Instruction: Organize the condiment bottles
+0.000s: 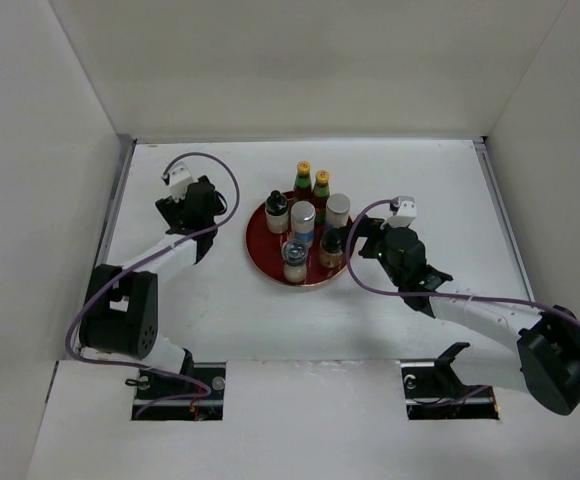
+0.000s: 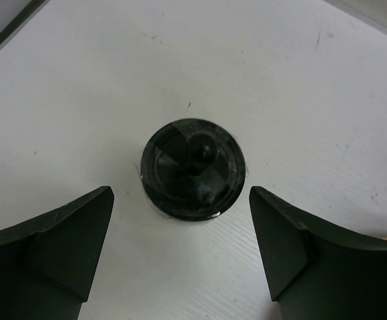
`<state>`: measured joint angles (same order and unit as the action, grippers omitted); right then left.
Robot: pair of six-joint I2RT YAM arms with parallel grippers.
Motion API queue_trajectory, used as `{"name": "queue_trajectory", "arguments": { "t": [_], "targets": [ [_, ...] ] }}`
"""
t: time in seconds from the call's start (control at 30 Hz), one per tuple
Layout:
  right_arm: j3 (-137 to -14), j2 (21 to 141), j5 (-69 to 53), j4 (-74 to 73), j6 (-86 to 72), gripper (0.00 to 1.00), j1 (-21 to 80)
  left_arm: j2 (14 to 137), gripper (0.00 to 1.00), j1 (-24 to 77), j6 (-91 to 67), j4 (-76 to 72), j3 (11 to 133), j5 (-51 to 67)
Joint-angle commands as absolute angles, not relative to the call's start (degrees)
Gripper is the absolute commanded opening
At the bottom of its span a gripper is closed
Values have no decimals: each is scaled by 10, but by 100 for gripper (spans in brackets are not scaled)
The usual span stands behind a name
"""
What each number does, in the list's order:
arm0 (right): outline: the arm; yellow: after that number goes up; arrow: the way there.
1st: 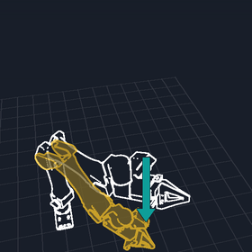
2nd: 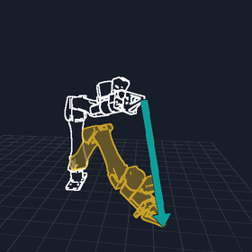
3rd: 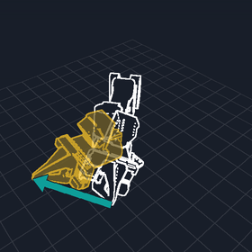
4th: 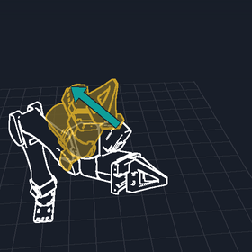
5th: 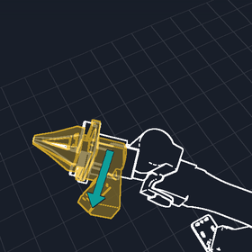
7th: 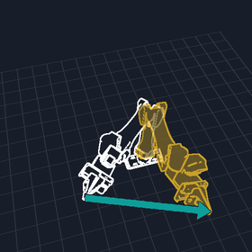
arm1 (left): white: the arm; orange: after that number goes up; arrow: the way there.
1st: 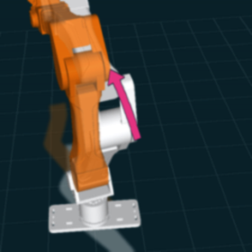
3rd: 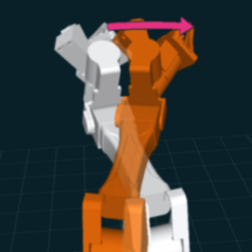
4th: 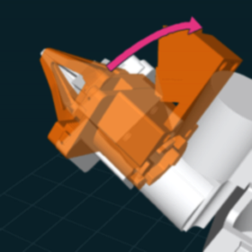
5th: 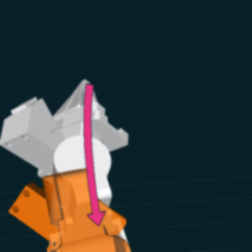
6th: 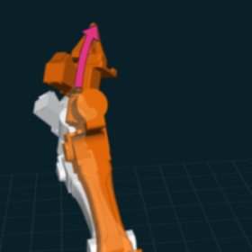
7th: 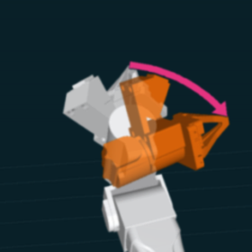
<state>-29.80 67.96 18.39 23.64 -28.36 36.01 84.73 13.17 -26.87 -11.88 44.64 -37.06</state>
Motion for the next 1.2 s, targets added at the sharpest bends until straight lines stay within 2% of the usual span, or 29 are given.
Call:
{"name": "queue_trajectory", "arguments": {
  "t": [0.0, 0.23, 0.4, 0.57, 0.63, 0.93, 1.17],
  "targets": [
    [-303, 679, 177, 271, -291, 100, 358, 874, 83, 119, -252, -152, 497, -349],
    [-303, 676, 174, 271, -291, 100, 358, 921, 82, 116, -231, -149, 535, -352],
    [-301, 671, 174, 271, -291, 100, 357, 932, 75, 114, -236, -146, 536, -356],
    [-301, 675, 174, 271, -291, 100, 357, 912, 47, 125, -238, -146, 527, -364],
    [-302, 678, 174, 271, -291, 100, 357, 891, 41, 138, -238, -146, 517, -379],
    [-301, 673, 174, 271, -291, 100, 357, 738, 39, 222, -221, -89, 503, -388],
    [-295, 658, 178, 271, -291, 100, 355, 686, 39, 312, -243, -5, 490, -358]
  ]
}}
